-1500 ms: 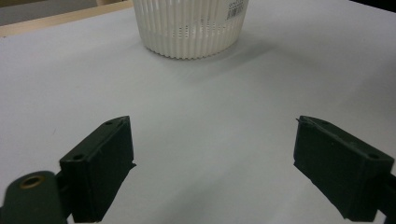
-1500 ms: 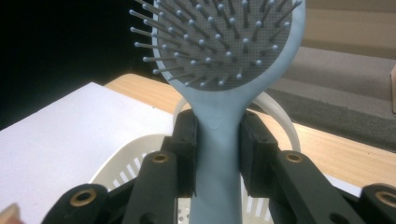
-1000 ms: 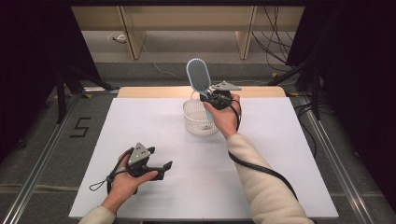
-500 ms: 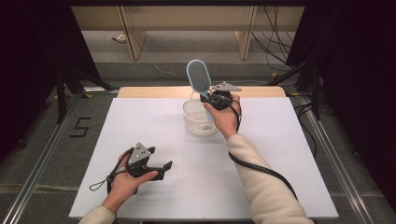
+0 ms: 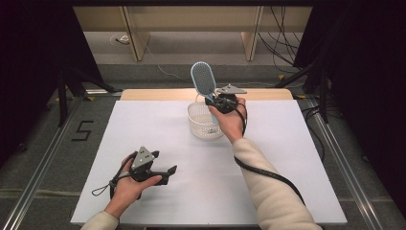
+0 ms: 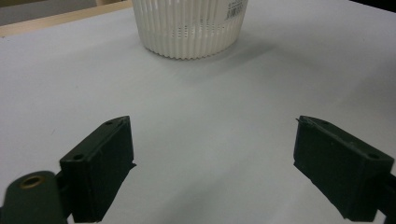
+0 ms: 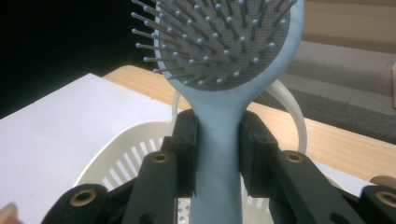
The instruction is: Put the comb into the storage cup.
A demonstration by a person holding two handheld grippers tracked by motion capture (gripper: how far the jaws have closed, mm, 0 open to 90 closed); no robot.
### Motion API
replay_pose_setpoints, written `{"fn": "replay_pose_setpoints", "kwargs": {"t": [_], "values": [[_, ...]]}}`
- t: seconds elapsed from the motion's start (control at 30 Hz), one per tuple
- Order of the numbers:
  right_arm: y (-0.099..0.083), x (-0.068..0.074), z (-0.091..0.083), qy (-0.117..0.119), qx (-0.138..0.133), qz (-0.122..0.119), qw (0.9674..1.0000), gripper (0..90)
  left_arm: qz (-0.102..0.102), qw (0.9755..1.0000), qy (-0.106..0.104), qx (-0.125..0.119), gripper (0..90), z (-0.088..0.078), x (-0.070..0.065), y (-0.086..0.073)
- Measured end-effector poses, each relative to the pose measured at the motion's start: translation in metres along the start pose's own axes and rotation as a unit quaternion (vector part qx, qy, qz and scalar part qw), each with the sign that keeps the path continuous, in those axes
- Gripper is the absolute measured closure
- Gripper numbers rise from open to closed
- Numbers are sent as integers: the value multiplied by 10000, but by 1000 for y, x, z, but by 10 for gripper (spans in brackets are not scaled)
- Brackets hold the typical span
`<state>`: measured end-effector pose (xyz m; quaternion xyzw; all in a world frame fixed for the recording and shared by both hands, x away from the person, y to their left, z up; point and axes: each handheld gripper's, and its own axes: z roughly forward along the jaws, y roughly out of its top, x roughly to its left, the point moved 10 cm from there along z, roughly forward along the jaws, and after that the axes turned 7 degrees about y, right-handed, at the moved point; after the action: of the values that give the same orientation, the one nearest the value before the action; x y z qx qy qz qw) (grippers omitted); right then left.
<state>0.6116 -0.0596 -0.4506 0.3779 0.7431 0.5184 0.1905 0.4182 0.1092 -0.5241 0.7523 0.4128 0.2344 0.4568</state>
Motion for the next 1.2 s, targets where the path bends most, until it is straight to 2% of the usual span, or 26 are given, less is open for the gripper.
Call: {"fn": "replay_pose_setpoints", "kwargs": {"t": [0.17,0.27,0.33,0.4,0.53,0.7,0.87,1.2], "values": [[-2,1,0,14,37,-24,10000,702,0,10000,-2,-1,116,0,0,0],[-4,3,-1,81,82,12,9999,630,-3,10000,3,-1,115,0,0,0],[-9,5,-6,90,253,15,9996,557,-2,10000,0,-7,116,-1,0,0],[-19,8,-9,97,544,-141,9984,525,-8,10000,15,0,116,0,1,0],[-28,8,-16,178,689,-105,9974,433,15,10000,-1,9,115,0,-1,0],[-22,10,-30,133,618,-400,9972,396,15,10000,11,22,115,0,0,-1],[-21,10,-36,191,645,-443,9968,387,14,10000,8,13,116,0,-1,0],[-26,9,-48,494,631,-390,9960,341,20,10000,14,23,115,0,0,-1]]}}
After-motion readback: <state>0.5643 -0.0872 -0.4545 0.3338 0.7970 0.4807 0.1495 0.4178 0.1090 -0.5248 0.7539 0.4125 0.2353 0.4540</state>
